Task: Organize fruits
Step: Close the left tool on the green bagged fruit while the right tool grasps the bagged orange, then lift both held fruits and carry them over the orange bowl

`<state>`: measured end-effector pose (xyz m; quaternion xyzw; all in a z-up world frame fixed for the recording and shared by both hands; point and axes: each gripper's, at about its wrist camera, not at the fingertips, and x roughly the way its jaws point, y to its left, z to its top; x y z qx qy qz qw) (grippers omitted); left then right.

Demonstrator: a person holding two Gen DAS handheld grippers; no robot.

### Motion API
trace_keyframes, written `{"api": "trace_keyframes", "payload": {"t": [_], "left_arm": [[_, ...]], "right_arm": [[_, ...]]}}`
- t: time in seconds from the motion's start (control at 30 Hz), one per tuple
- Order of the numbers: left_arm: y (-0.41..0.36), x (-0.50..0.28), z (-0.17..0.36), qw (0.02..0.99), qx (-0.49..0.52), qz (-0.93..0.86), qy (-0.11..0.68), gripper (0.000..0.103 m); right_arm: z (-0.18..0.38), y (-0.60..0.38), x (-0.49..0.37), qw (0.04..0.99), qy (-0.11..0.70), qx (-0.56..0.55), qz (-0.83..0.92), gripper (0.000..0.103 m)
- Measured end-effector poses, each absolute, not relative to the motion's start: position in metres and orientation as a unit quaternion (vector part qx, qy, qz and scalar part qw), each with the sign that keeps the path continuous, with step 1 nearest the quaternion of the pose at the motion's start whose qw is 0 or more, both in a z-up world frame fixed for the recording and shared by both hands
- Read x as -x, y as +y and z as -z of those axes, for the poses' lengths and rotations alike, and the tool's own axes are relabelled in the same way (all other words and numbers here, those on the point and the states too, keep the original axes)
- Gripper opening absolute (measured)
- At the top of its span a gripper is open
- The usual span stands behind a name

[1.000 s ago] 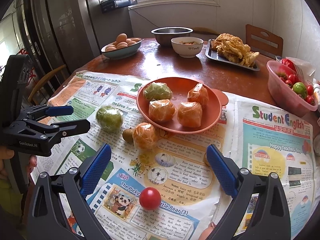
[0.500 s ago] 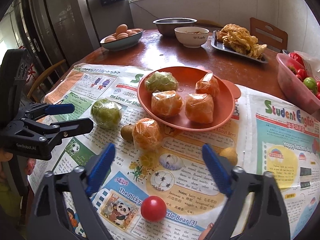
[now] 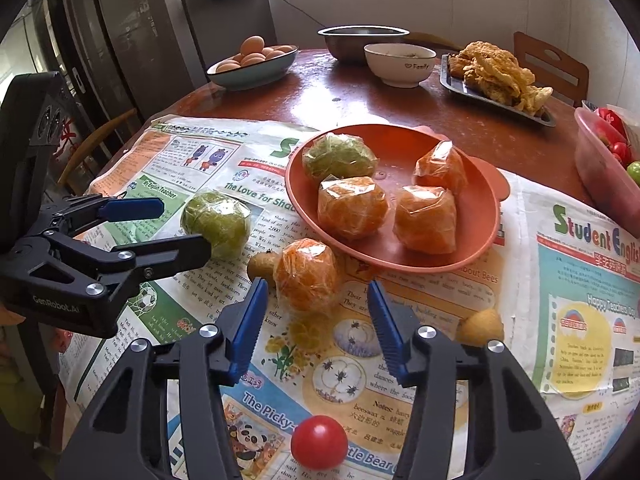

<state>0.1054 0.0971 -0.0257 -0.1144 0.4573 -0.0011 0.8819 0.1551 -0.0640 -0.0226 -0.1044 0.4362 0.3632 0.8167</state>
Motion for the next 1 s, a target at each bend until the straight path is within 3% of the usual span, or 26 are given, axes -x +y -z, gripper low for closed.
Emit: {"api": "trace_keyframes", "payload": {"t": [0.27,0.53,1.0], "left_arm": [[0.094,-0.113,0.032,0.880,0.118,0.013,0.461,0.065],[0.088,-0.120,0.034,0.878,0.115,0.026,0.463,0.050],[0.080,-0.123,0.020,0.882,0.117,0.045,0.455,0.048]], "right_arm": [[0.028,-0.058,-0.160,0.813,0.439,0.098,-0.371,0.036],[0.030,-0.058,-0.162,0.808,0.440,0.093,-0.381,0.035],[-0.003,-0.107,-0.160,0.827,0.414,0.052,-0.376,0.035]]}}
